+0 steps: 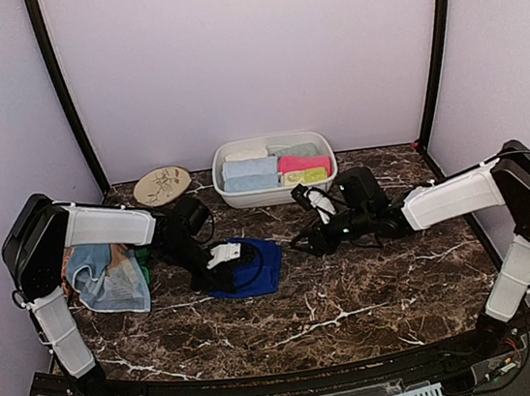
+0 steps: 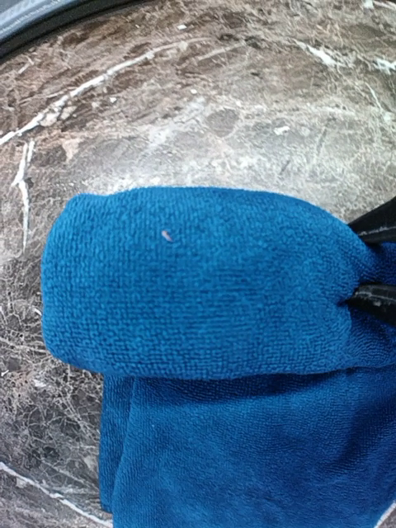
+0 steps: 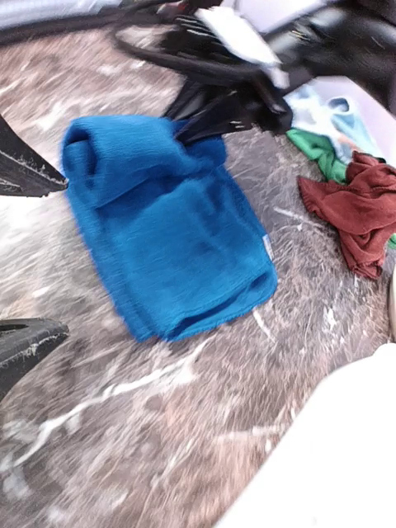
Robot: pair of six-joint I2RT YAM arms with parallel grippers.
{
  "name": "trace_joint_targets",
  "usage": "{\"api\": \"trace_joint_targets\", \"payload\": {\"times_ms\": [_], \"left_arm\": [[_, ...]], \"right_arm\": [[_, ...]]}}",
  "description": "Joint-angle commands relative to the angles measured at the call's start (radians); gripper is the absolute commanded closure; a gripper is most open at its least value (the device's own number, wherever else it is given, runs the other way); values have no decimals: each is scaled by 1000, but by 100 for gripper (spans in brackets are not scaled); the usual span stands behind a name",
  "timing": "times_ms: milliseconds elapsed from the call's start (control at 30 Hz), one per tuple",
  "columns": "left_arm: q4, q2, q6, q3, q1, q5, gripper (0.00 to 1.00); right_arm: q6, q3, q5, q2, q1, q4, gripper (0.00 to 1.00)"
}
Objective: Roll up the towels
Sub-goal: Roll the towel at the center of the board.
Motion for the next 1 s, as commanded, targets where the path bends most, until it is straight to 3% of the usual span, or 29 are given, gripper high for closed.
{"api": "trace_joint_targets", "payload": {"times_ms": [0,167,333,633,967], "left_arm": [[-220,51,-30,13,-4,91,93],[-246,67,-35,22,-4,88,92],[-277,127,-40,75,30,87,90],[-343,205,-46,149,43,89,89],[-360,209,-24,160,56,83,83]], "right_arm": [[-277,-169,226,-112,105,145,51],[-578,-222,526,-165,383,136,51],[-806,-158,642,-58,521,181,52],[-1086,1,660,171,531,296,52],[-1106,96,625,344,477,312,51]]}}
